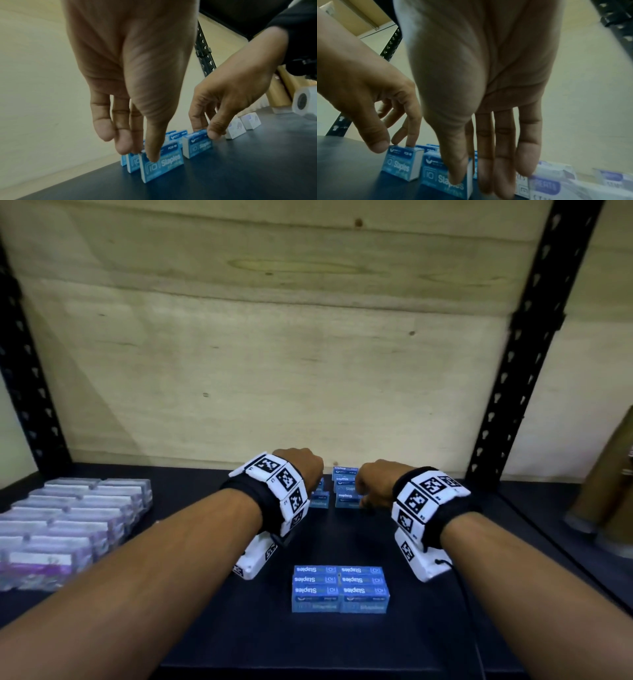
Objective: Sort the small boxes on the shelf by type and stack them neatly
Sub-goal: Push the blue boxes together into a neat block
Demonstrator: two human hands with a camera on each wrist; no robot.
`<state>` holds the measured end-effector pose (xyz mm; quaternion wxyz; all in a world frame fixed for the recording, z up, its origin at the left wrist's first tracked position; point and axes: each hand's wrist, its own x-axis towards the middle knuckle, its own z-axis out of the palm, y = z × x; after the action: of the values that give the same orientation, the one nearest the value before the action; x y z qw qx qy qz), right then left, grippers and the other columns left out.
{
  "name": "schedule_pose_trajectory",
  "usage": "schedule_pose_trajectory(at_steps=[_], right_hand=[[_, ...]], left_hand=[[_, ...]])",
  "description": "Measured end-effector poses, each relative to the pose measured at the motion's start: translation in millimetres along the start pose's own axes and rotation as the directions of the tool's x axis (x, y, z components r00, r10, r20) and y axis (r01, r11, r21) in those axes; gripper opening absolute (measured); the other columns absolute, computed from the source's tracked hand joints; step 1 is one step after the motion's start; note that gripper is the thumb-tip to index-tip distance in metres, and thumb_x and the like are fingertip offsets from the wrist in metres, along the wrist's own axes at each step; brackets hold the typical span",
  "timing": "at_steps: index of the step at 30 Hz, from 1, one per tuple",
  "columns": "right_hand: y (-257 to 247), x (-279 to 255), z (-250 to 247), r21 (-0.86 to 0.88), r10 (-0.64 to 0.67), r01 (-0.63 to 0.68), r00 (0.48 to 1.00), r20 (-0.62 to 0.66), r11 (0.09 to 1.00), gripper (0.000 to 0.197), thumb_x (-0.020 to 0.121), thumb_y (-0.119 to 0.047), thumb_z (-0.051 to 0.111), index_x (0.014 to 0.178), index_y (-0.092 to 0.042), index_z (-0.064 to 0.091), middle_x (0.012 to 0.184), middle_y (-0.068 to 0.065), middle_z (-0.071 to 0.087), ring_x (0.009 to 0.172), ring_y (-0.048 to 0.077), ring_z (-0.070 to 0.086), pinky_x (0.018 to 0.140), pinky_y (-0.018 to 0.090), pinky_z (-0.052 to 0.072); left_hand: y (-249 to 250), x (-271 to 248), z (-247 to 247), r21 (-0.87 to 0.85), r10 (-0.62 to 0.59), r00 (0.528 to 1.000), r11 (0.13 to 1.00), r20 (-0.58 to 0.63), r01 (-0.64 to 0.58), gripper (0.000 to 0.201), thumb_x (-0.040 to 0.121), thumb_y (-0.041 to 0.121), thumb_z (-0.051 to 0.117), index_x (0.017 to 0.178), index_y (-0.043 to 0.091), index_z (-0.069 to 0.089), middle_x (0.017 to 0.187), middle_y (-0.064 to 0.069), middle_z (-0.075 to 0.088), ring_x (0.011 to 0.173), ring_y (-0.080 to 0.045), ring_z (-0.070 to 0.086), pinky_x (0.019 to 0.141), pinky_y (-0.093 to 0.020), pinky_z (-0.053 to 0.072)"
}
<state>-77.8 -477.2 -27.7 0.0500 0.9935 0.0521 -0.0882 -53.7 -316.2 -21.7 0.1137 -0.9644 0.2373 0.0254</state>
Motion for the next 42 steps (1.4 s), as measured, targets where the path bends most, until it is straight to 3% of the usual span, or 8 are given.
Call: schedule_pose_trajectory(at_steps=[3,7,12,21,26,34,38,42], right_hand=[[-1.6,1.1,-2.4,-0.028,0.000,0.001,1.000,0.020,1.000,0.032,0.092,-0.021,0.068,0.121,-0.007,0.065,0.121,0.011,0.066,0.107,0.030,0.063,0.093,0.038,0.051],[1.7,-7.4,-7.1,-0.022,-0.042,0.042,0.998,0.036,0.999,0.014,0.089,-0.024,0.071,0.091,-0.011,0.066,0.087,0.003,0.061,0.081,0.022,0.057,0.073,0.030,0.045],[6.1,-38.5,-7.2,0.038,-0.096,0.094,0.994,0.046,0.995,0.011,0.085,-0.031,0.075,0.086,-0.022,0.070,0.075,-0.011,0.061,0.078,0.011,0.057,0.073,0.024,0.044],[12.5,-86.2,6.5,0.169,-0.193,0.168,0.970,0.148,0.971,0.015,0.086,-0.035,0.073,0.099,-0.027,0.076,0.075,-0.016,0.069,0.067,-0.003,0.058,0.075,0.019,0.049],[12.1,-97.9,8.5,0.231,-0.245,0.202,0.954,0.174,0.952,0.013,0.088,-0.037,0.071,0.100,-0.032,0.075,0.087,-0.018,0.074,0.076,-0.006,0.063,0.072,0.013,0.047],[6.3,-106.2,4.2,0.205,-0.232,0.188,0.947,0.221,0.961,0.020,0.088,-0.037,0.072,0.107,-0.032,0.071,0.094,-0.017,0.073,0.089,0.001,0.066,0.085,0.023,0.052],[0.6,-113.5,-1.7,0.236,-0.223,0.155,0.929,0.295,0.959,0.044,0.082,-0.033,0.079,0.122,-0.036,0.061,0.076,-0.031,0.066,0.084,-0.001,0.064,0.087,0.022,0.050],[-6.8,-121.2,-5.0,0.164,-0.202,0.157,0.930,0.307,0.974,0.062,0.072,-0.045,0.084,0.126,-0.042,0.054,0.079,-0.025,0.056,0.078,-0.006,0.055,0.075,0.016,0.043]], left_hand=[[-1.3,0.9,0.7,0.036,0.013,1.000,0.999,-0.018,-0.012,0.030,0.091,0.019,0.067,0.119,0.010,0.065,0.116,-0.012,0.064,0.099,-0.031,0.065,0.071,-0.034,0.048],[-2.7,-4.7,-1.4,0.036,0.034,0.999,0.999,0.019,-0.034,0.024,0.089,0.015,0.068,0.112,0.009,0.068,0.109,-0.011,0.067,0.095,-0.029,0.067,0.068,-0.033,0.048],[-5.1,-30.6,-9.3,-0.043,0.086,0.992,0.996,0.097,-0.082,0.022,0.085,0.019,0.074,0.107,0.015,0.071,0.101,0.000,0.068,0.086,-0.019,0.062,0.071,-0.030,0.049],[-17.5,-83.2,-6.5,-0.222,0.206,0.957,0.962,0.203,-0.160,0.019,0.083,0.008,0.067,0.101,0.015,0.072,0.101,0.000,0.075,0.094,-0.016,0.068,0.086,-0.032,0.055],[-17.4,-96.8,1.2,-0.271,0.209,0.961,0.950,0.181,-0.155,0.011,0.081,0.024,0.074,0.091,0.027,0.073,0.086,0.015,0.071,0.082,-0.006,0.065,0.081,-0.027,0.056],[-14.7,-106.1,0.0,-0.321,0.255,0.950,0.928,0.182,-0.188,0.014,0.082,0.028,0.075,0.096,0.029,0.072,0.084,0.016,0.071,0.076,0.002,0.063,0.073,-0.017,0.051],[-11.4,-113.0,-3.5,-0.307,0.253,0.942,0.935,0.220,-0.179,0.038,0.079,0.030,0.079,0.113,0.036,0.064,0.076,0.026,0.061,0.063,0.011,0.054,0.059,-0.011,0.039],[-3.2,-120.9,-4.0,-0.272,0.253,0.923,0.946,0.289,-0.175,0.064,0.072,0.039,0.084,0.127,0.043,0.051,0.072,0.026,0.051,0.062,0.011,0.049,0.055,-0.011,0.036]])
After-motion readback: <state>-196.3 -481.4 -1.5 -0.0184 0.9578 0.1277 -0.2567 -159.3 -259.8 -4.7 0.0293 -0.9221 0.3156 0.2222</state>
